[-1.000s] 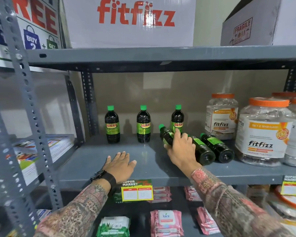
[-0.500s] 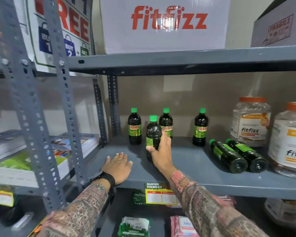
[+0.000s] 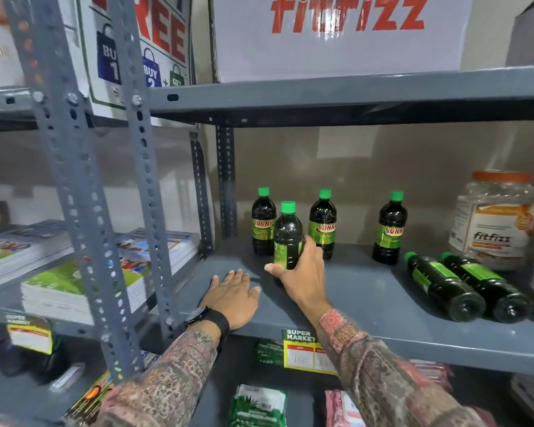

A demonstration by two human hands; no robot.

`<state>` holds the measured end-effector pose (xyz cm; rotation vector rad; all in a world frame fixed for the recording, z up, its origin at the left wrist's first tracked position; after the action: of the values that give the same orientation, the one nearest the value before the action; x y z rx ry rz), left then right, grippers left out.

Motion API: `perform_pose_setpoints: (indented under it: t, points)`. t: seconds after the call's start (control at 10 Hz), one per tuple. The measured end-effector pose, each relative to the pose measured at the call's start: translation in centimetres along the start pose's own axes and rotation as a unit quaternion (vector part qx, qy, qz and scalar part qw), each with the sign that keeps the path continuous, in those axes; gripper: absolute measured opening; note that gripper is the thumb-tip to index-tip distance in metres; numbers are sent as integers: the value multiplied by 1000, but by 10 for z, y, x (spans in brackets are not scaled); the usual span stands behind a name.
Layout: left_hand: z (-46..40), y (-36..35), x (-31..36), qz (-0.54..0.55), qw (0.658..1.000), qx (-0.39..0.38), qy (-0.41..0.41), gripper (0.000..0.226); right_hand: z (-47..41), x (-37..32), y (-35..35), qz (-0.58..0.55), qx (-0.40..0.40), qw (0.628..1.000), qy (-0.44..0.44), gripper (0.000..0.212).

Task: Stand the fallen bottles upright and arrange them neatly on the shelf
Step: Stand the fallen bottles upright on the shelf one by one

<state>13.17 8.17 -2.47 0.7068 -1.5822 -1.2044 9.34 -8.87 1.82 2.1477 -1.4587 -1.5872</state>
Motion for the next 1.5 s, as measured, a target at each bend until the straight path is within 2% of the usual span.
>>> perform_pose_setpoints:
  t: [0.1, 0.2, 0.3, 0.5, 0.6, 0.7, 0.8, 0.9, 1.0, 1.2, 1.3, 1.4, 1.5]
  points:
    - [-2, -1, 0, -2, 1000, 1, 1, 67, -1, 3, 1, -46, -11, 999, 2, 94]
    - [-2, -1, 1, -2, 1000, 4, 1, 67, -3, 5, 1, -80, -29, 996, -3, 94]
    - [-2, -2, 1, 3, 1000, 6, -1, 67, -3, 5, 1, -47, -5, 999, -7, 105]
    - [-6, -3, 1, 2, 1000, 5, -2, 67, -5, 9, 0, -72, -37, 997, -7, 93]
    - [-5, -3, 2, 0, 1000, 7, -2, 68, -6, 7, 0, -55, -19, 998, 2, 102]
    - [-5, -3, 2, 2, 1000, 7, -2, 68, -5, 8, 0, -46, -11, 999, -9, 101]
    - [-5, -2, 3, 2, 1000, 7, -1, 67, -4, 10, 2, -67, -24, 997, -5, 90]
    - [-4, -3, 4, -1, 1000, 6, -1, 67, -4, 8, 3, -72, -25, 997, -1, 91]
    - [-4, -3, 4, -2, 1000, 6, -1, 68, -4, 8, 4, -42, -10, 999, -6, 102]
    - [-4, -3, 4, -1, 1000, 4, 0, 68, -5, 10, -2, -56, -41, 998, -6, 74]
    - [-4, -3, 4, 0, 1000, 4, -1, 68, -4, 7, -3, -55, -61, 997, -2, 72]
    - [-4, -3, 5, 2, 1000, 3, -4, 68, 0, 7, 4, -86, -55, 995, -21, 83]
    - [-5, -3, 5, 6, 1000, 2, -9, 67, 3, 11, 32, -50, 24, 998, -16, 75]
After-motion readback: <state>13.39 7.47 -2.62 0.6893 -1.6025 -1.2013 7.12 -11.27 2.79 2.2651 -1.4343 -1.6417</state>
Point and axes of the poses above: each hand's wrist, its own z-axis away from the middle knuckle, its own y-axis out of the back of the hand, x = y × z, the point moved 7 cm from there along -z, towards the middle knuckle, and after that the axes turned 13 degrees about z, right-handed, at the moved point
